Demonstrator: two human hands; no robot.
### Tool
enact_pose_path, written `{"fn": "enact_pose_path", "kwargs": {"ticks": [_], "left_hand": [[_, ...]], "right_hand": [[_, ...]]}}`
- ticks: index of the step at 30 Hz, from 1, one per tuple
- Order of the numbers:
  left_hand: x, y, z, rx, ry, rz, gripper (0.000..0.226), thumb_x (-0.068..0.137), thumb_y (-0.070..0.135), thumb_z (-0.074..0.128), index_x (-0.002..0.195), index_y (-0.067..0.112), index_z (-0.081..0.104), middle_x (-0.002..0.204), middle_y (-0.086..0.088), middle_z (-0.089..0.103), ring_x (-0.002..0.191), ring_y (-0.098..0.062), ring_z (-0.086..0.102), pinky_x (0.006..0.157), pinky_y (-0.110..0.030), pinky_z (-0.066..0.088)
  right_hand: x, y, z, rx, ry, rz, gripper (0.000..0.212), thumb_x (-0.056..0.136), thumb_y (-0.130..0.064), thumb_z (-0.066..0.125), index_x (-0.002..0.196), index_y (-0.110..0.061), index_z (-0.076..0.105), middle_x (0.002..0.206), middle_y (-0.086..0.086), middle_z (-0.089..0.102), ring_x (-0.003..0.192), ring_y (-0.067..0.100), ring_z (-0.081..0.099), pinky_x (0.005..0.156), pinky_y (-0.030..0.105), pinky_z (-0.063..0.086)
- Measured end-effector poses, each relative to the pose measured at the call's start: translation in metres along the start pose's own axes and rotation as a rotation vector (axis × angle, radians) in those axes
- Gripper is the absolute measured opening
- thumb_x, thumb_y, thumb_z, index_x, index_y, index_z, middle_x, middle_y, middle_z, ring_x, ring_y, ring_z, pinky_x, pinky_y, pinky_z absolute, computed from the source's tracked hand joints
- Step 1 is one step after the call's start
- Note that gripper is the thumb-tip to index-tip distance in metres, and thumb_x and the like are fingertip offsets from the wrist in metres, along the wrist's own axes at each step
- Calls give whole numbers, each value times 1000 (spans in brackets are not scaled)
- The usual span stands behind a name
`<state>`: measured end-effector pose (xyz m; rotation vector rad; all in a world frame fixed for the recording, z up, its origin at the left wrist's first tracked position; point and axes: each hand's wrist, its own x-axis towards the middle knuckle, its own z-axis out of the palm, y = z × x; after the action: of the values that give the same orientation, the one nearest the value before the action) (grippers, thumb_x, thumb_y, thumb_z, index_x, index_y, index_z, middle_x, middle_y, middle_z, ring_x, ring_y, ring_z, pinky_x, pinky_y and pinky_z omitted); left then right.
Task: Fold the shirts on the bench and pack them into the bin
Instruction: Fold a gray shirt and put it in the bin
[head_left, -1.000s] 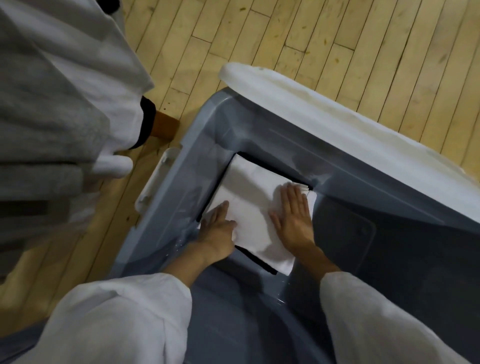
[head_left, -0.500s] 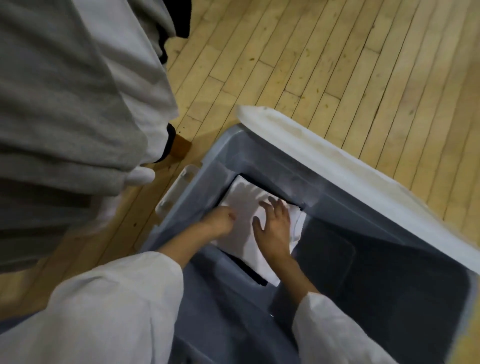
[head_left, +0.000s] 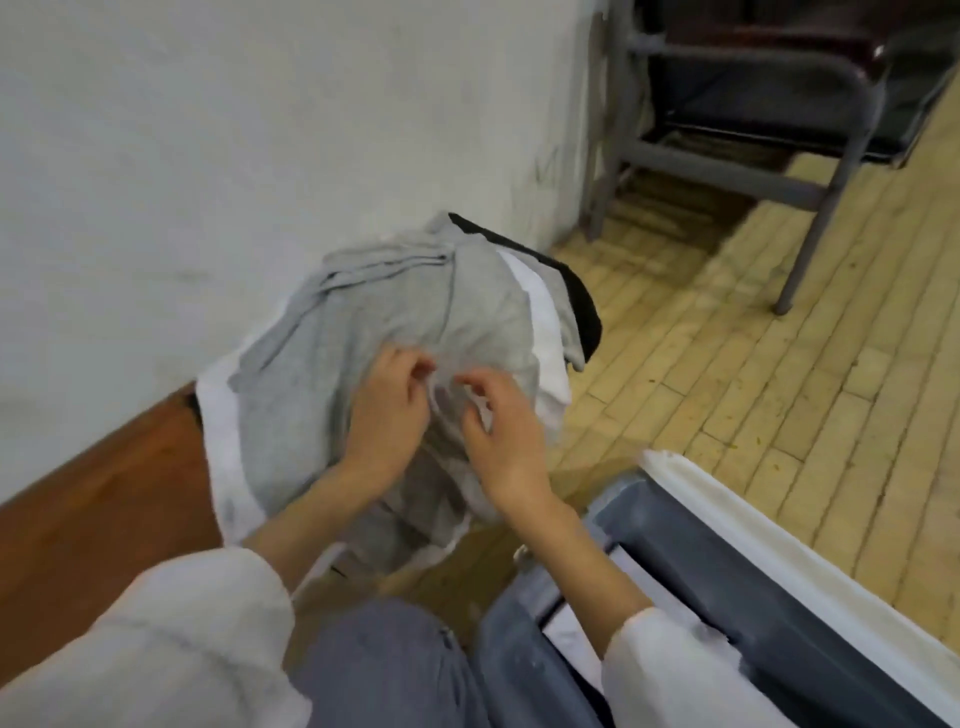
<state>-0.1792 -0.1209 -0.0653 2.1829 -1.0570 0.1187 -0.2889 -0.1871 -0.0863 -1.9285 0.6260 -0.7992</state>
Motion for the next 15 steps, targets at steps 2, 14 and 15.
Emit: {"fn": "enact_pose_path", "kwargs": {"ticks": [2,14,15], "left_hand": [[12,-19,-29,106,123,-73,23,84,-3,49,101,4,63,106,-16,56,91,-31,56,79,-37,43],[33,-89,-111,-204,278,-654,9,89,14,53,81,11,53,93,-11,55,74,-23,52,68,-35,44],[37,-80,-114,-277,297,-679,9,92,13,46,83,10,47,87,-9,50,69,-20,46,62,-32,39]], "right_hand": [[18,-19,19,-49,-57,2,26,92,-11,52,117,-9,60,114,7,62,107,22,55,92,30,42],[40,-52,49,-502,-328,87,48,93,-25,47,139,-16,38,139,9,37,124,28,36,104,34,32],[41,-55,48,-492,-304,103,46,94,-24,47,138,-16,39,140,9,37,124,28,36,104,34,33]]}}
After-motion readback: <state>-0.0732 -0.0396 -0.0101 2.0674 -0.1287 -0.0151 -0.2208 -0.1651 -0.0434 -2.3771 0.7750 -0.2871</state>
